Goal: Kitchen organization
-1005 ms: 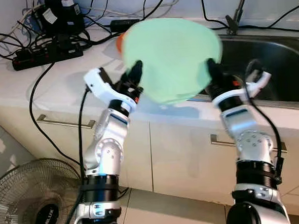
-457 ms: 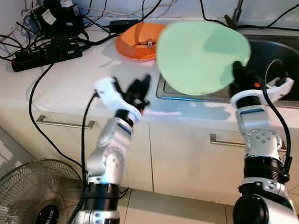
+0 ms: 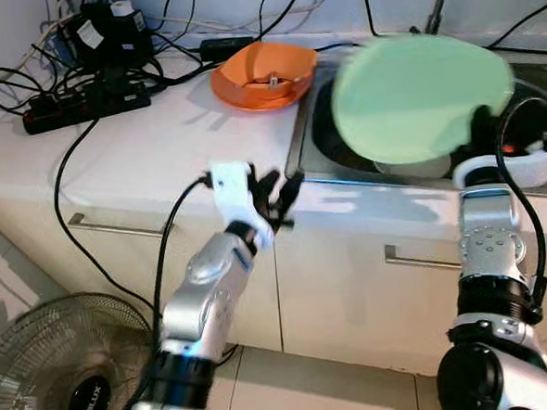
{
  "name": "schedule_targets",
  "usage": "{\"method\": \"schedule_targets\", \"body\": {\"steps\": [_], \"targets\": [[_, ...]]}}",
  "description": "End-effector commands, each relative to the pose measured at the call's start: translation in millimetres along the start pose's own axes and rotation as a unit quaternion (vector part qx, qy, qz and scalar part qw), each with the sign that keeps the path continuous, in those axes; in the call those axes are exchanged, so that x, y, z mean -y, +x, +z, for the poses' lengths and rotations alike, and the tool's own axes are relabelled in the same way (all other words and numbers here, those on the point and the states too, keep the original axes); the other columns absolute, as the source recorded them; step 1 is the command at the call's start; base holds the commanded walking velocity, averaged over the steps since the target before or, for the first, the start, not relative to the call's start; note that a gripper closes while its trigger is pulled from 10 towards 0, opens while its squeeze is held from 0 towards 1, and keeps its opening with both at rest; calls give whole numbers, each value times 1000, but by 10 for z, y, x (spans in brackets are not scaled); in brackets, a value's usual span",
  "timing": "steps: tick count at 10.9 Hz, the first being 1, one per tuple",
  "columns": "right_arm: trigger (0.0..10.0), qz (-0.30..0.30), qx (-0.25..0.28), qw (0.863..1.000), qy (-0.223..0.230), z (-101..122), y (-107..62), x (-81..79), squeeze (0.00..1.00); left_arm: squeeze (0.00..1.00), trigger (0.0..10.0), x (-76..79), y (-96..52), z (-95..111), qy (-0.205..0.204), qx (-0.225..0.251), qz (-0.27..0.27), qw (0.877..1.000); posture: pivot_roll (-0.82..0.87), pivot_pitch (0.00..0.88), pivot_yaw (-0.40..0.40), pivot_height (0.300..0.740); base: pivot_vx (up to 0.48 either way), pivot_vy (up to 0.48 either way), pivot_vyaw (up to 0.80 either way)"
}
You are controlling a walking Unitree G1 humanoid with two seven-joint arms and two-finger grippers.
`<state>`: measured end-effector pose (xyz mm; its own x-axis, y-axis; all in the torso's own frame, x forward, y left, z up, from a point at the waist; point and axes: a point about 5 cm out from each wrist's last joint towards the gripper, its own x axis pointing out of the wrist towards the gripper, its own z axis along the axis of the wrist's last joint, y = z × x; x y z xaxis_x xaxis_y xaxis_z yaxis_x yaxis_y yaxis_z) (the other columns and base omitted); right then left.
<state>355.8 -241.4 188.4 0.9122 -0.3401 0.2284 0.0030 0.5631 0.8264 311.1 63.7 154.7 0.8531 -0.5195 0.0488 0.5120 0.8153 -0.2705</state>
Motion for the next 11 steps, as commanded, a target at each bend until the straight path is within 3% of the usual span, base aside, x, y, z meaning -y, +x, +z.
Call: {"method": "schedule_targets", "body": {"steps": [1,3,5,6,8,11], "targets": [[10000,32,22,999,-22,63,93,-215,0,0,10000,56,-12,-8,14,-8,-17,1000,86,0,73,740,0,0,0],[10000,46,39,993,-106,61,152,-324,0,0,10000,106,-64,-129,24,-48,-41,998,92,0,70,740,0,0,0],[10000,55,49,985,-154,18,178,-394,0,0,10000,126,-88,-171,30,-62,-54,996,94,0,70,740,0,0,0],[10000,67,50,978,-189,-13,182,-431,0,0,10000,127,-91,-180,33,-66,-53,996,94,0,70,740,0,0,0],[10000,107,48,952,-284,-147,184,-517,0,0,10000,139,-92,-168,35,-64,-56,996,101,0,68,740,0,0,0],[10000,140,49,932,-332,-261,178,-597,0,0,10000,131,-98,-156,38,-58,-50,996,107,0,66,740,0,0,0]]}}
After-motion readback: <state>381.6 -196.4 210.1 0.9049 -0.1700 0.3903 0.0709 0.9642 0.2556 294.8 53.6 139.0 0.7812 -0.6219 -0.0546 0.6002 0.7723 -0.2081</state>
